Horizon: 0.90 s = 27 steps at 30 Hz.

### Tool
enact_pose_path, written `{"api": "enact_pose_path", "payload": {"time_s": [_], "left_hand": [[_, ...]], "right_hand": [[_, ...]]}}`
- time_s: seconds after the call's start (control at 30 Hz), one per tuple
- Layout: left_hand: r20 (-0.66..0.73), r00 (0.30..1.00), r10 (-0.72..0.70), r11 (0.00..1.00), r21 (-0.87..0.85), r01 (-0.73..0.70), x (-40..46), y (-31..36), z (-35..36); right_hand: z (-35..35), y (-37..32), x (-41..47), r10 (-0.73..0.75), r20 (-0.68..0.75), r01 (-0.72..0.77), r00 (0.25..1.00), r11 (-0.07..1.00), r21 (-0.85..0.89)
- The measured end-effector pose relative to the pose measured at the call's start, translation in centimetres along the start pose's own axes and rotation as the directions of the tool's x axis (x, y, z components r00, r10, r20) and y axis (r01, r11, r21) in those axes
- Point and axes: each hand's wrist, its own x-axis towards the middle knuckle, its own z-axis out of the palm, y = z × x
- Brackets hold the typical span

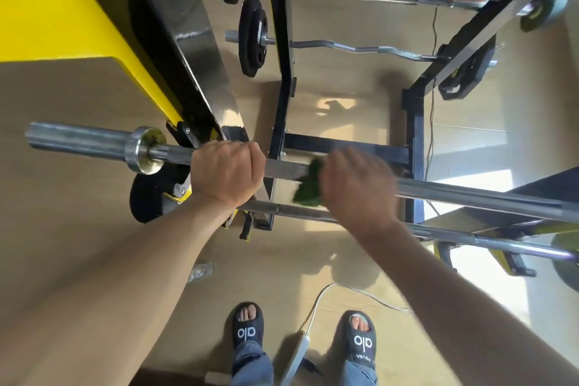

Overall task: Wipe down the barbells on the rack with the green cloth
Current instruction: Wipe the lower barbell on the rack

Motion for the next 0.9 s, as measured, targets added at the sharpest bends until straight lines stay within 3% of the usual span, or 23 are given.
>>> {"api": "enact_pose_path", "payload": {"time_s": [0.13,0.23,0.27,0.33,0.4,0.5,0.57,0.73,0.9], "left_hand": [[-0.033,0.999,-0.002,1.0,-0.006,0.002,0.1,-0.2,0.2],[-0.045,0.999,-0.026,0.999,0.018,0.027,-0.2,0.1,0.5],[-0.045,0.999,-0.032,0.999,0.028,0.033,-0.3,0.1,0.6],[-0.041,0.998,-0.038,0.998,0.042,0.039,-0.4,-0.1,1.0],[-0.034,0.999,-0.039,0.998,0.046,0.041,-0.4,-0.1,1.2],[-0.061,0.997,-0.042,0.998,0.043,0.045,-0.6,-0.1,1.3],[-0.069,0.997,-0.035,0.999,0.038,0.038,-0.5,0.1,1.1],[-0.026,0.999,-0.035,0.999,0.039,0.036,-0.4,0.1,0.6],[0.012,0.999,-0.038,0.999,0.038,0.037,-0.3,-0.1,0.6]], "right_hand": [[-4.6,12.3,-4.9,0.149,0.042,-0.133,0.988,0.954,-0.269],[-5.1,13.0,-5.1,0.473,-0.038,-0.468,0.88,0.85,-0.241],[-4.9,12.0,-4.5,0.521,-0.052,-0.518,0.852,0.826,-0.22],[-4.5,9.3,-3.0,0.506,-0.001,-0.493,0.863,0.84,-0.227],[-4.1,5.5,-0.9,0.475,0.186,-0.414,0.86,0.862,-0.292],[-2.3,-1.9,3.3,0.322,0.38,-0.284,0.867,0.947,-0.154],[-1.1,-4.6,5.2,0.28,0.46,-0.289,0.843,0.956,-0.053],[-2.8,-2.3,3.3,0.175,0.392,-0.189,0.903,0.982,-0.004],[-5.6,9.6,-2.4,0.351,0.227,-0.276,0.908,0.911,-0.307]]}}
